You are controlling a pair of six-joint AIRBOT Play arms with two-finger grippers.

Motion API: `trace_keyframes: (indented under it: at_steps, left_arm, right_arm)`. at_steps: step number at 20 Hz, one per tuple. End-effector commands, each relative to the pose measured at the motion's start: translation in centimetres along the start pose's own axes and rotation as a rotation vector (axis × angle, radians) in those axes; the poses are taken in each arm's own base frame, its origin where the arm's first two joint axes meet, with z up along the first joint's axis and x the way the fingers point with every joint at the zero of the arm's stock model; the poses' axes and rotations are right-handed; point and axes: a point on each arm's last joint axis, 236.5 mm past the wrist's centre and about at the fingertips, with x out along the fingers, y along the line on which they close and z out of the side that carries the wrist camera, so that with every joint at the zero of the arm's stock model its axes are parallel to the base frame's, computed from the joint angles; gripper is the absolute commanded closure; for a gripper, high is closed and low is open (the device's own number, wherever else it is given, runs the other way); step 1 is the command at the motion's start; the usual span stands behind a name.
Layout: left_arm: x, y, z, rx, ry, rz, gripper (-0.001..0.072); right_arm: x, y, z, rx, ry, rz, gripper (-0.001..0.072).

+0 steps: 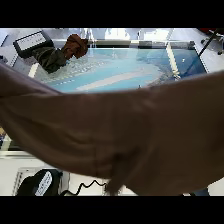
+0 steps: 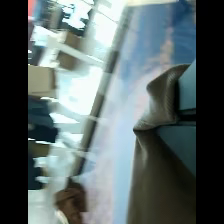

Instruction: Fold the shirts.

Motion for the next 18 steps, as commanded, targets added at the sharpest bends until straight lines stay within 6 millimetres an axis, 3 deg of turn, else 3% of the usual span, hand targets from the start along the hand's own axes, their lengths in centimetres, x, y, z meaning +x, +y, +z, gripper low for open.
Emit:
trace_keyframes:
  at_steps: [1, 4, 6, 8, 10, 12, 15, 18]
  left_arm:
    - [6.9, 3.7, -11.8, -0.153, 0.429, 0.023, 0.0697]
    - [13.0, 3.6, -24.2, -0.276, 0.731, -0.081, 0.0697]
    - [16.4, 4.5, -29.6, -0.349, 0.763, -0.058, 0.0698]
    - [18.8, 5.3, -33.1, -0.397, 0.808, -0.042, 0.0698]
    - [21.5, 6.3, -33.2, -0.393, 0.796, -0.039, 0.0698]
    - [26.0, 7.6, -30.2, -0.394, 0.677, -0.021, 0.0699]
    - [31.1, 8.4, -26.4, -0.389, 0.677, -0.057, 0.0699]
    - [35.8, 9.5, -23.4, -0.448, 0.682, -0.059, 0.0699]
  right_arm:
    - [8.3, -1.1, -8.4, 0.034, 0.331, 0.015, 0.0678]
    - [17.8, 2.4, -16.9, 0.093, 0.537, 0.187, 0.0678]
    - [22.8, 4.0, -22.7, 0.162, 0.651, 0.243, 0.0678]
    - [26.0, 6.8, -29.1, 0.243, 0.797, 0.366, 0.0678]
    - [28.6, 7.9, -32.7, 0.289, 0.858, 0.423, 0.0678]
    - [31.4, 7.2, -34.9, 0.294, 0.852, 0.378, 0.0678]
    - [34.2, 5.2, -36.4, 0.308, 0.810, 0.302, 0.0678]
    - [35.7, 1.8, -36.2, 0.347, 0.778, 0.239, 0.0678]
